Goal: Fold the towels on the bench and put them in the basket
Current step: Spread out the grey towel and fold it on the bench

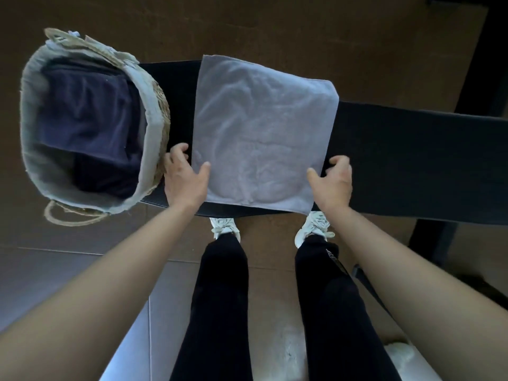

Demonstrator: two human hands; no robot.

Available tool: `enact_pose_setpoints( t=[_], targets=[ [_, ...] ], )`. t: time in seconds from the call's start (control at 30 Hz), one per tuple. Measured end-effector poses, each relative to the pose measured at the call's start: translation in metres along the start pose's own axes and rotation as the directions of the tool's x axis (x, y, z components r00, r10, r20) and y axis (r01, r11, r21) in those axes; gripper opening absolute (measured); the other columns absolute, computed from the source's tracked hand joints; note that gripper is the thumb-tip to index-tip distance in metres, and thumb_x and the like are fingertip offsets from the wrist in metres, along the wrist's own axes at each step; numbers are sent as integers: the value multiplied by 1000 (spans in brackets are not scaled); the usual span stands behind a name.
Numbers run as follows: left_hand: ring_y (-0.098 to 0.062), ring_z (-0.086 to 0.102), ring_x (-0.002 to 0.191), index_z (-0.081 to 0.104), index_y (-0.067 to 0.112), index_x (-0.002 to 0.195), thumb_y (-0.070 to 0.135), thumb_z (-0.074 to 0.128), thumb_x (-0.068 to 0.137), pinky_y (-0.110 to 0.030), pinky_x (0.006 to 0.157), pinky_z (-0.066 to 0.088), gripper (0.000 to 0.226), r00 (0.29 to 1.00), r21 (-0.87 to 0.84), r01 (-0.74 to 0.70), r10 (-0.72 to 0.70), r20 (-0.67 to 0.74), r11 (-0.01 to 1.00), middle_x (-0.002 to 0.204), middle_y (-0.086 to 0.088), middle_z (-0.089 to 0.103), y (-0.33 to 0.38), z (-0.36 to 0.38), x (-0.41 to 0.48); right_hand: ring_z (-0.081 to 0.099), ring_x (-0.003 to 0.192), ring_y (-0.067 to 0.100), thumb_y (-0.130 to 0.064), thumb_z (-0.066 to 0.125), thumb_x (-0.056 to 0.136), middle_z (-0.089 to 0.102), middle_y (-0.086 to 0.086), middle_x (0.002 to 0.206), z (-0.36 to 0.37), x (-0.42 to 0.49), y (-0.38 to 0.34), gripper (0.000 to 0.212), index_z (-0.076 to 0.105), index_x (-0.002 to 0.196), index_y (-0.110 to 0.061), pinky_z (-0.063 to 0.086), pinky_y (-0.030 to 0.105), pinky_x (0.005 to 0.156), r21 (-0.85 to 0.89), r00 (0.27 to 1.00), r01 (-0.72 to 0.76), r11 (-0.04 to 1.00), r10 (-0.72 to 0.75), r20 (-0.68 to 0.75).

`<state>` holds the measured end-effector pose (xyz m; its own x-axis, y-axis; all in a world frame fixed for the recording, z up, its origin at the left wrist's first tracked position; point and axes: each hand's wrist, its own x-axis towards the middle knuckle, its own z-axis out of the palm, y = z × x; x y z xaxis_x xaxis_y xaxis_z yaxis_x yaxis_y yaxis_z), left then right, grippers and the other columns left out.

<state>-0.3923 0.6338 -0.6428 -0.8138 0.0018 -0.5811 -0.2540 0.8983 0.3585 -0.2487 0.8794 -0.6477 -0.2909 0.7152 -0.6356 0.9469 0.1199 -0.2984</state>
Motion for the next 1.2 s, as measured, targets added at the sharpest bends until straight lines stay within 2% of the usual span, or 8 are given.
enact_pose_setpoints(
  t=[0.17, 0.33, 0.53, 0.63, 0.77, 1.03, 1.13, 1.2],
  targets=[
    [-34, 58, 121, 43, 15, 139, 31, 71, 94, -45, 100, 44, 55, 992, 46, 130, -130, -1, 991, 136, -10, 55, -25, 14, -32, 62, 98, 25, -35, 75, 85, 64, 3, 109, 27, -40, 27, 37, 51, 106, -16, 48, 36, 82, 66, 983, -173, 983, 169, 67],
    [-28, 65, 107, 55, 17, 127, 34, 71, 93, -40, 94, 50, 41, 960, -46, 280, -279, 19, 959, 104, 2, 64, -22, 18, -32, 60, 83, 25, -29, 69, 92, 63, 3, 90, 33, -42, 28, 24, 55, 85, -11, 42, 32, 70, 47, 986, -140, 989, 136, 93],
    [-17, 65, 84, 70, 11, 98, 25, 71, 81, -32, 69, 49, 22, 939, -164, 316, -283, 197, 934, 84, 7, 67, -27, 19, -46, 61, 83, 23, -27, 66, 95, 64, 2, 89, 16, -44, 54, 21, 57, 90, -8, 47, 35, 71, 179, 988, -127, 976, 109, 108],
    [-19, 71, 82, 67, 12, 88, 33, 79, 74, -43, 82, 62, 28, 927, -282, 357, -300, 226, 891, 87, -3, 71, -41, 22, -58, 64, 79, 20, -24, 65, 96, 65, 0, 86, 8, -47, 73, 17, 61, 91, -7, 56, 38, 69, 237, 977, -181, 954, 146, 158],
    [-20, 76, 78, 62, 14, 104, 27, 79, 91, -31, 73, 64, 25, 938, -416, 343, -284, 199, 842, 99, -8, 75, -44, 17, -80, 64, 73, 20, -18, 64, 98, 66, 9, 90, -1, -55, 80, 6, 62, 97, -12, 52, 23, 55, 333, 962, -246, 910, 187, 200],
    [-16, 71, 63, 54, 20, 125, 21, 67, 101, -24, 57, 56, 27, 922, -432, 384, -308, 236, 816, 98, -9, 75, -60, 4, -116, 73, 89, 32, -19, 61, 79, 70, 6, 98, -14, -70, 93, 18, 59, 91, -33, 60, 48, 79, 305, 940, -342, 889, 316, 131],
    [-15, 69, 59, 56, 20, 117, 16, 60, 104, -21, 53, 53, 14, 936, -469, 348, -276, 216, 812, 94, -8, 72, -49, 0, -119, 69, 68, 20, -11, 57, 86, 72, 8, 91, -31, -77, 75, 35, 62, 108, -37, 62, 37, 66, 385, 958, -287, 877, 260, 123],
    [-12, 66, 58, 60, 19, 112, 13, 56, 106, -20, 52, 52, 10, 937, -515, 346, -258, 237, 784, 94, -5, 69, -37, -3, -110, 66, 56, 15, -4, 55, 94, 74, 7, 83, -40, -72, 61, 30, 69, 112, -23, 56, 27, 52, 462, 972, -235, 855, 193, 137]
  ],
)
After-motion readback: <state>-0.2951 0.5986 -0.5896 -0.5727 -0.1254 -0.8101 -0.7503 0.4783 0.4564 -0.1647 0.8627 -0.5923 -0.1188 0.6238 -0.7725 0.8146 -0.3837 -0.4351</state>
